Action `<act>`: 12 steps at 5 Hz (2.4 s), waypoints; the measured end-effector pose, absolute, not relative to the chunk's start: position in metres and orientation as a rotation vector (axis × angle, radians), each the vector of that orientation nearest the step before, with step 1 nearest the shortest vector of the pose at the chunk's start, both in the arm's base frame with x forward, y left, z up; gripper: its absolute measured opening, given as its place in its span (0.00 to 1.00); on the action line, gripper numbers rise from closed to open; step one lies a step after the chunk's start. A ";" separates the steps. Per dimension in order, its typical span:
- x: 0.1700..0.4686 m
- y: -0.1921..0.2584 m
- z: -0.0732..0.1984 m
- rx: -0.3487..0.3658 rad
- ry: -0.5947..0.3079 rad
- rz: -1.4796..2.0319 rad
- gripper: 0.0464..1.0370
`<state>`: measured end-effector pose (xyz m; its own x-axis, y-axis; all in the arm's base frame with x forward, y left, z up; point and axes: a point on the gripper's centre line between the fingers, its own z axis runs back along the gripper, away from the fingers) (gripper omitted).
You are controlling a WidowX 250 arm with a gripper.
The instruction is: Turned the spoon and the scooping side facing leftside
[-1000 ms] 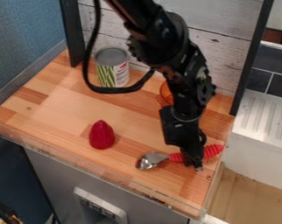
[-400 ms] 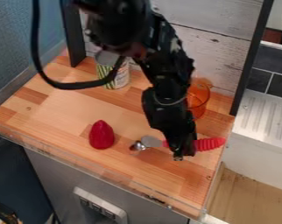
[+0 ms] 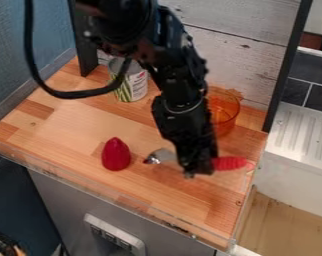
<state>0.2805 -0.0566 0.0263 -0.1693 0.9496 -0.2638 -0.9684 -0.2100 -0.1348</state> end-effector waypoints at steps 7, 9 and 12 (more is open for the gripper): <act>0.292 0.031 0.018 -0.290 -0.055 1.973 0.29; 0.314 0.056 0.016 -0.294 -0.105 2.018 0.29; 0.334 0.085 0.019 -0.300 -0.173 2.063 0.29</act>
<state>0.3343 0.0850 0.0187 -0.4673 0.8729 -0.1401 -0.8375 -0.4878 -0.2461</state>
